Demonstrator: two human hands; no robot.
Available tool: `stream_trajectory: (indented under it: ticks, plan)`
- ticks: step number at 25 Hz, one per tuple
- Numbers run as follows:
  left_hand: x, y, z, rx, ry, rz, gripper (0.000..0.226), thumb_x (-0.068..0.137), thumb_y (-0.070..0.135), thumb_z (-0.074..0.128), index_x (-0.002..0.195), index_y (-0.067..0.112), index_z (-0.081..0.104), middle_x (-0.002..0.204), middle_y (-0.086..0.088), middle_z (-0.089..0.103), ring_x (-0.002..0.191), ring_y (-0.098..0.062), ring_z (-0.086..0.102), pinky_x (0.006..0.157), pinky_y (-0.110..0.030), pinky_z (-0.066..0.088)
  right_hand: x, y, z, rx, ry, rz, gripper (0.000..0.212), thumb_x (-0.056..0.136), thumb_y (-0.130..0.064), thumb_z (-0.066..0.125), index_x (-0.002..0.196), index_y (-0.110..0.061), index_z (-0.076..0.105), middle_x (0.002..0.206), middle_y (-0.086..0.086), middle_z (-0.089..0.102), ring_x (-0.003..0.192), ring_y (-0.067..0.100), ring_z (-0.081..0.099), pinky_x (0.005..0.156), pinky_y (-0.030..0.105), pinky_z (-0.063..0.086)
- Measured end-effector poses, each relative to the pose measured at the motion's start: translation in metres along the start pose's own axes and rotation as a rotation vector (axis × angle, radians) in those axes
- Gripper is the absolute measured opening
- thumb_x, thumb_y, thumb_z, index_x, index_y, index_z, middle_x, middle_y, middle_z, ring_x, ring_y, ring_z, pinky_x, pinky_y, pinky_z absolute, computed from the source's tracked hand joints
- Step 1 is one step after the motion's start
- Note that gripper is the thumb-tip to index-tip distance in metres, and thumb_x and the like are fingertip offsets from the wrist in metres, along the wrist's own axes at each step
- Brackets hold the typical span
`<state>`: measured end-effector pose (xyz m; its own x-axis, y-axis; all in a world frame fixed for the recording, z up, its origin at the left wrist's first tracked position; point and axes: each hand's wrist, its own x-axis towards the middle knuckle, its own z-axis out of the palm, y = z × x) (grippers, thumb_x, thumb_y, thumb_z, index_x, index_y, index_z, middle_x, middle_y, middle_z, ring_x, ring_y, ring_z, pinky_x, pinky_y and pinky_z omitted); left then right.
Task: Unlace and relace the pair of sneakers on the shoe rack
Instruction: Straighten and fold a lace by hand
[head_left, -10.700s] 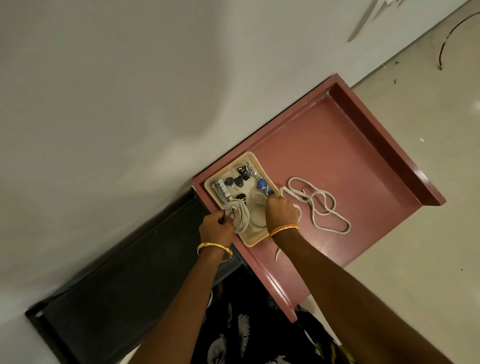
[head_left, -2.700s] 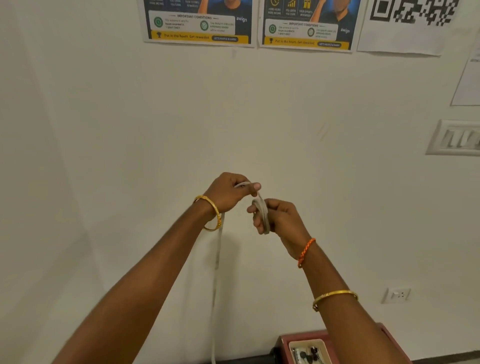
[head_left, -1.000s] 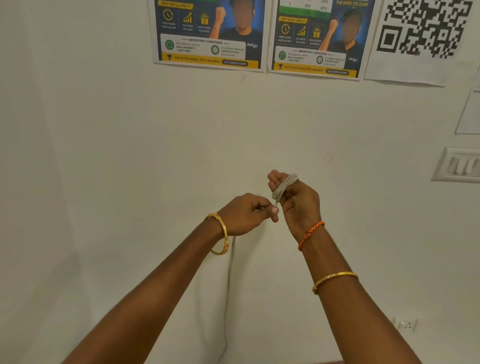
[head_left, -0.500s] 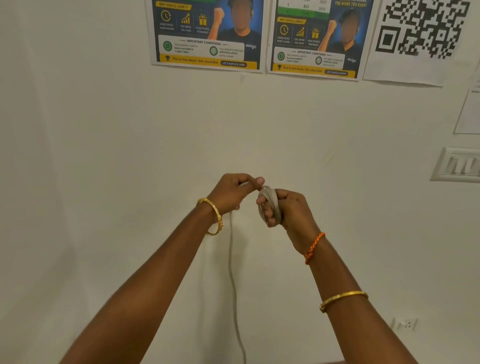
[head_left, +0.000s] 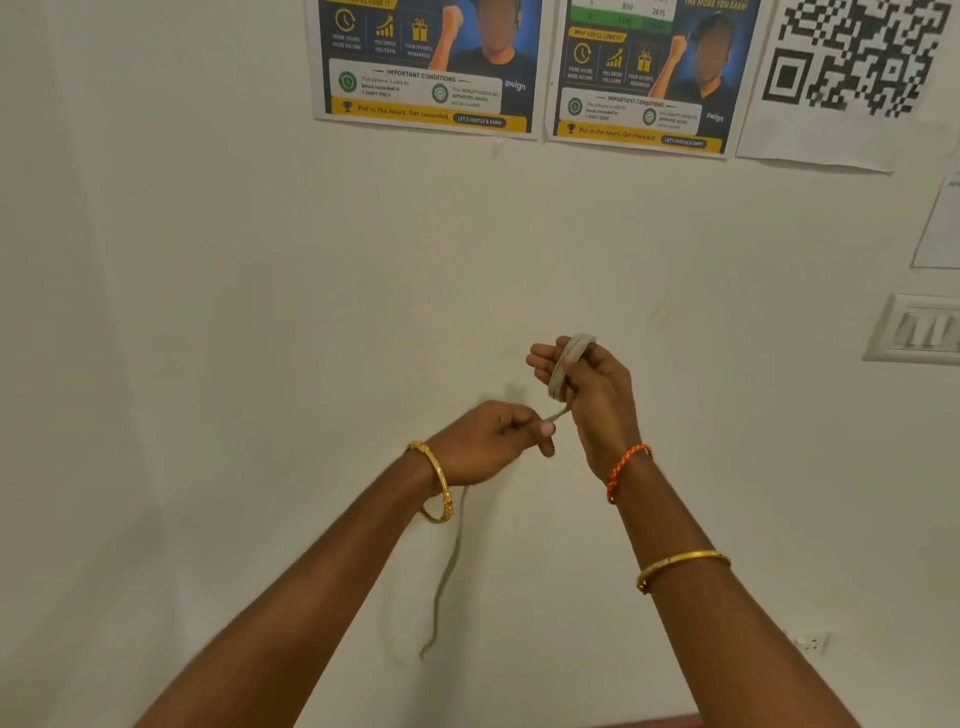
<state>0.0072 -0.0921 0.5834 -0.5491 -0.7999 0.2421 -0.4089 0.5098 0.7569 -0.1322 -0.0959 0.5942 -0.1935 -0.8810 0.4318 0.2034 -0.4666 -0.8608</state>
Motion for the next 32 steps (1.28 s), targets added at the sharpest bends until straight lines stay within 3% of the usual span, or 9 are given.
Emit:
stream_trajectory:
  ticks: [2, 7, 9, 12, 16, 19, 24, 28, 32]
  plan:
    - [0.002, 0.006, -0.014, 0.089, 0.102, 0.061, 0.032, 0.095, 0.034, 0.049, 0.087, 0.011, 0.069, 0.062, 0.007, 0.057, 0.056, -0.006, 0.055, 0.057, -0.019, 0.043, -0.003, 0.01, -0.004, -0.183, -0.039, -0.008, 0.023, 0.095, 0.003, 0.039, 0.11, 0.001, 0.056, 0.095, 0.007, 0.067, 0.09, 0.018, 0.065, 0.078, 0.021, 0.054]
    - [0.019, 0.01, -0.044, 0.16, 0.338, 0.094, 0.025, 0.089, 0.041, 0.057, 0.076, 0.022, 0.066, 0.083, -0.016, 0.067, 0.078, -0.031, 0.06, 0.073, -0.038, 0.049, -0.02, 0.013, -0.005, -0.39, -0.214, 0.056, 0.033, 0.094, -0.011, 0.034, 0.09, 0.002, 0.064, 0.066, 0.01, 0.063, 0.057, 0.016, 0.059, 0.06, 0.028, 0.051]
    - [0.022, 0.009, -0.044, 0.101, 0.367, 0.109, 0.024, 0.088, 0.04, 0.06, 0.076, 0.02, 0.067, 0.08, -0.011, 0.067, 0.072, -0.018, 0.06, 0.067, -0.028, 0.047, -0.025, 0.004, -0.001, -0.346, -0.249, 0.079, 0.04, 0.084, -0.024, 0.033, 0.077, 0.0, 0.064, 0.051, 0.006, 0.055, 0.045, 0.015, 0.048, 0.047, 0.024, 0.041]
    - [0.018, 0.0, -0.029, -0.182, 0.339, 0.046, 0.025, 0.09, 0.035, 0.058, 0.072, 0.02, 0.065, 0.06, 0.014, 0.055, 0.05, 0.002, 0.048, 0.051, -0.011, 0.036, -0.028, -0.008, 0.004, -0.177, -0.227, 0.102, 0.045, 0.093, -0.022, 0.031, 0.069, 0.0, 0.062, 0.043, 0.001, 0.044, 0.04, 0.012, 0.039, 0.049, 0.026, 0.03]
    - [0.007, -0.022, -0.001, -0.439, 0.154, -0.101, 0.025, 0.095, 0.037, 0.049, 0.083, 0.024, 0.066, 0.057, 0.007, 0.029, 0.046, -0.006, 0.027, 0.044, -0.017, 0.03, -0.027, -0.023, 0.01, 0.165, -0.174, 0.136, 0.045, 0.101, -0.023, 0.028, 0.079, 0.0, 0.061, 0.049, 0.001, 0.052, 0.047, 0.011, 0.054, 0.062, 0.03, 0.044]
    - [-0.001, -0.026, 0.009, -0.366, 0.019, -0.112, 0.028, 0.097, 0.038, 0.045, 0.1, 0.022, 0.068, 0.057, 0.006, 0.027, 0.046, -0.007, 0.024, 0.044, -0.017, 0.029, -0.017, -0.018, 0.013, 0.305, -0.114, 0.078, 0.037, 0.103, -0.021, 0.031, 0.093, 0.0, 0.059, 0.074, 0.006, 0.066, 0.068, 0.015, 0.066, 0.066, 0.025, 0.055]
    - [0.0, -0.008, -0.005, 0.017, 0.06, -0.004, 0.029, 0.096, 0.034, 0.048, 0.096, 0.016, 0.07, 0.057, 0.009, 0.055, 0.047, -0.004, 0.045, 0.053, -0.015, 0.038, -0.003, 0.005, 0.006, -0.11, 0.06, -0.062, 0.026, 0.102, -0.018, 0.037, 0.104, -0.001, 0.057, 0.091, 0.01, 0.069, 0.083, 0.018, 0.07, 0.076, 0.025, 0.056]
    - [0.006, 0.001, -0.028, 0.115, 0.156, 0.06, 0.028, 0.09, 0.041, 0.056, 0.079, 0.021, 0.072, 0.064, 0.007, 0.062, 0.056, -0.008, 0.048, 0.059, -0.018, 0.037, -0.015, 0.017, -0.006, -0.538, -0.064, -0.081, 0.036, 0.1, -0.025, 0.043, 0.082, -0.001, 0.064, 0.063, 0.008, 0.066, 0.056, 0.013, 0.063, 0.058, 0.026, 0.052]
    - [0.012, 0.009, -0.037, 0.094, 0.266, 0.111, 0.026, 0.087, 0.041, 0.06, 0.081, 0.019, 0.071, 0.079, 0.0, 0.069, 0.076, -0.017, 0.062, 0.073, -0.03, 0.048, -0.031, 0.004, -0.005, -0.474, -0.136, 0.003, 0.051, 0.1, -0.032, 0.04, 0.068, 0.0, 0.064, 0.044, -0.001, 0.053, 0.04, 0.01, 0.045, 0.042, 0.021, 0.037]
